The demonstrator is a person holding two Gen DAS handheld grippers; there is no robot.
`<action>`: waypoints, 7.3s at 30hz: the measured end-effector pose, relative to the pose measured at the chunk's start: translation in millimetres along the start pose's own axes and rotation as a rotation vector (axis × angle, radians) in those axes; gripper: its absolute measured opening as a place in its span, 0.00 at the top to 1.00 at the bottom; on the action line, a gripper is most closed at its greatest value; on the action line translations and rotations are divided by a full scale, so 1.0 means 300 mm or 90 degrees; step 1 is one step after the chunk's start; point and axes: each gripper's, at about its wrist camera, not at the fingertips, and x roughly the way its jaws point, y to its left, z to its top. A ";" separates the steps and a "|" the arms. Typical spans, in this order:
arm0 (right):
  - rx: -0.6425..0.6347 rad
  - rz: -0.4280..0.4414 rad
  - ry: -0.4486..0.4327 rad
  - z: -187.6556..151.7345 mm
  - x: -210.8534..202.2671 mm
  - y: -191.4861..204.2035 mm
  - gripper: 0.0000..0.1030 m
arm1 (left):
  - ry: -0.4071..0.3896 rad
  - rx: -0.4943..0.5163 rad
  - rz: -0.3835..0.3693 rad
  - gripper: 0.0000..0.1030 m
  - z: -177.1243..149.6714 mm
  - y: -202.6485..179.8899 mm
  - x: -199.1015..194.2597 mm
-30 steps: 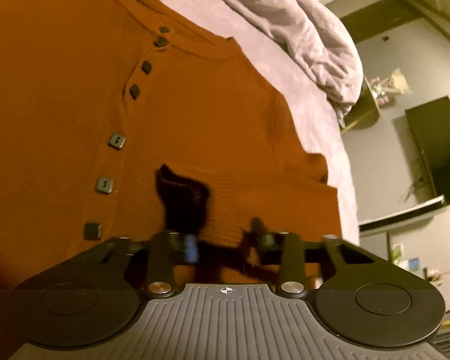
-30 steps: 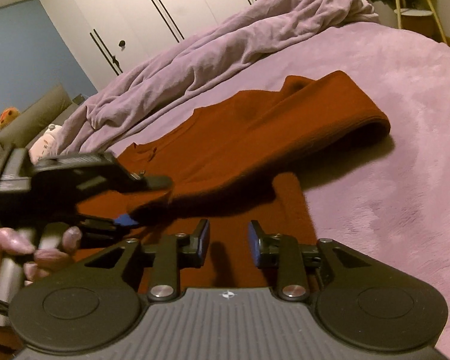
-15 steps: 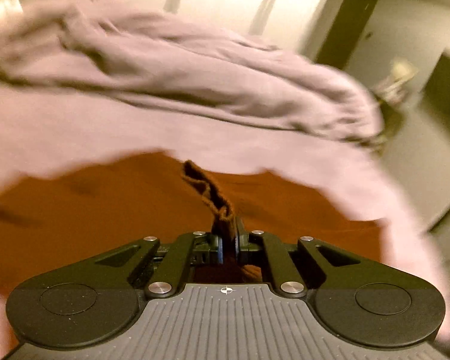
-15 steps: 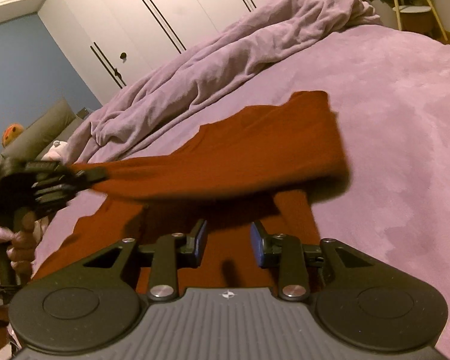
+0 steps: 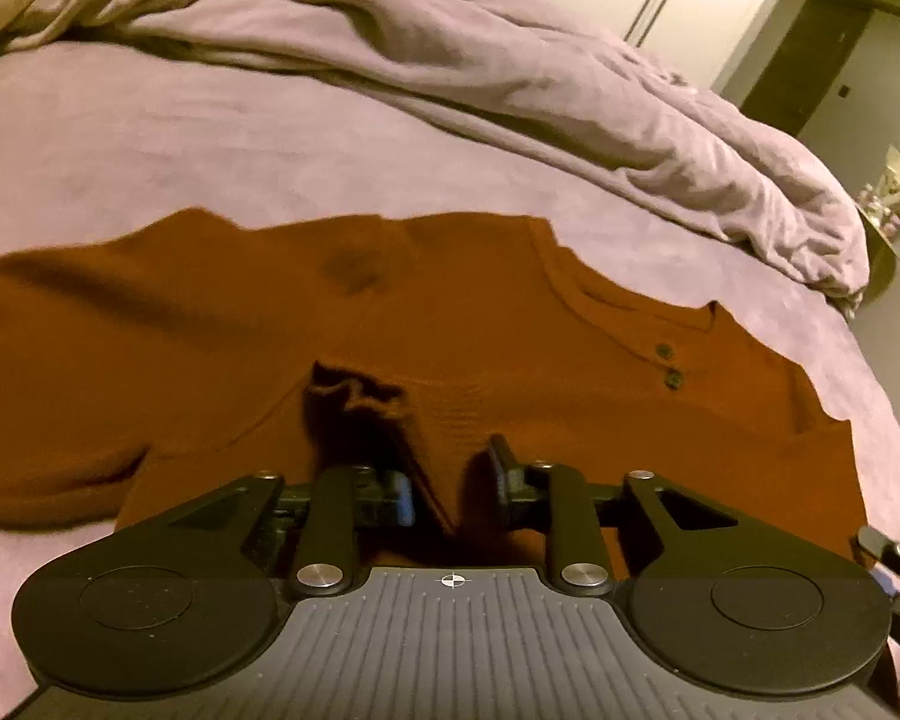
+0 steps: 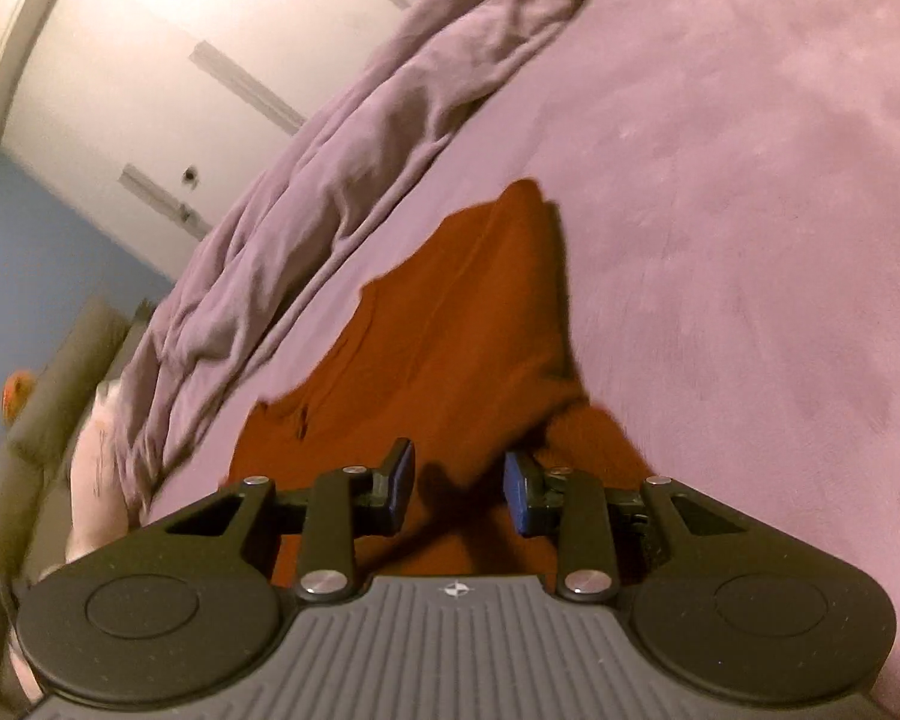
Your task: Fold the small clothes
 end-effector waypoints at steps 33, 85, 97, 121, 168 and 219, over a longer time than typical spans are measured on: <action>-0.119 -0.087 -0.047 -0.022 -0.026 0.016 0.90 | -0.052 0.048 -0.065 0.93 0.058 -0.046 0.022; -0.278 -0.159 -0.018 -0.223 -0.108 0.189 0.81 | -0.223 -0.528 0.104 0.37 -0.205 0.978 -0.506; -0.277 -0.158 -0.013 -0.243 -0.114 0.206 0.77 | -0.259 -0.604 0.112 0.89 -0.206 1.065 -0.510; -0.283 -0.071 -0.024 -0.211 -0.175 0.195 0.77 | -0.098 0.214 -0.037 0.56 -0.242 -0.295 -0.124; -0.166 -0.024 0.026 0.041 0.076 0.106 0.80 | -0.096 0.119 0.133 0.33 -0.141 -0.005 -0.180; -0.563 -0.236 -0.023 -0.007 0.341 0.277 1.00 | -0.072 0.180 0.112 0.08 -0.064 -0.136 0.081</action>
